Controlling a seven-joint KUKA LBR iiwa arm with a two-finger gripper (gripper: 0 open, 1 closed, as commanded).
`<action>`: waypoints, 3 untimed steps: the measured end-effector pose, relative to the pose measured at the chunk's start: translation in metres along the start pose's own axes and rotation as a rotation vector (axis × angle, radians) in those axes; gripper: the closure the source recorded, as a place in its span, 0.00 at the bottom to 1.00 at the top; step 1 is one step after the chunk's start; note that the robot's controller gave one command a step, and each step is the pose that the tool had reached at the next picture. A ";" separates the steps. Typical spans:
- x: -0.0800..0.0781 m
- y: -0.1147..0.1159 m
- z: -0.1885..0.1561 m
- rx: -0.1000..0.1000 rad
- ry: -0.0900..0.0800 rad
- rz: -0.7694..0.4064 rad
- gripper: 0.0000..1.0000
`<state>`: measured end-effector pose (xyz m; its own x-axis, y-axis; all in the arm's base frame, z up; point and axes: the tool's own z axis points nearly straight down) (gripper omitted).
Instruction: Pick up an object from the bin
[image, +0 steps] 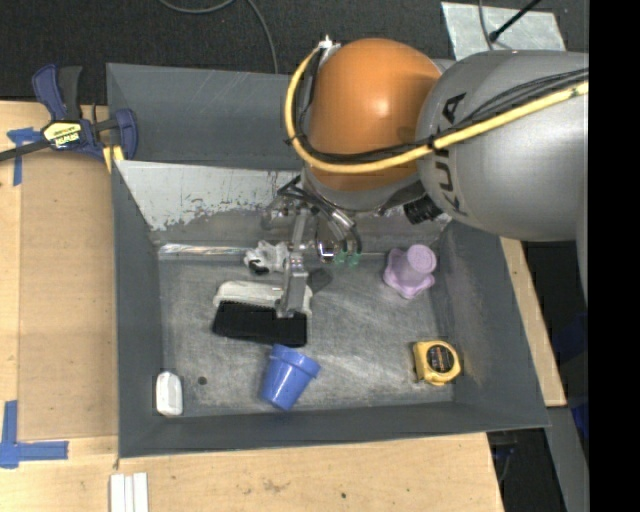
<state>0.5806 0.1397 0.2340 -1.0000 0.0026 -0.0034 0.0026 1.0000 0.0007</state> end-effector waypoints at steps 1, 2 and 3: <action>0.000 0.000 0.000 0.000 0.000 0.000 0.00; 0.020 0.014 0.044 -0.001 -0.007 0.017 0.00; 0.003 0.040 0.114 -0.001 -0.001 -0.015 1.00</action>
Offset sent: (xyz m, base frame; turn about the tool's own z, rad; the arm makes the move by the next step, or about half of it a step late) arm -0.0668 0.0460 -0.1452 0.0523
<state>0.5780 0.1802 0.1196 -0.9999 -0.0126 -0.0040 -0.0126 0.9999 0.0013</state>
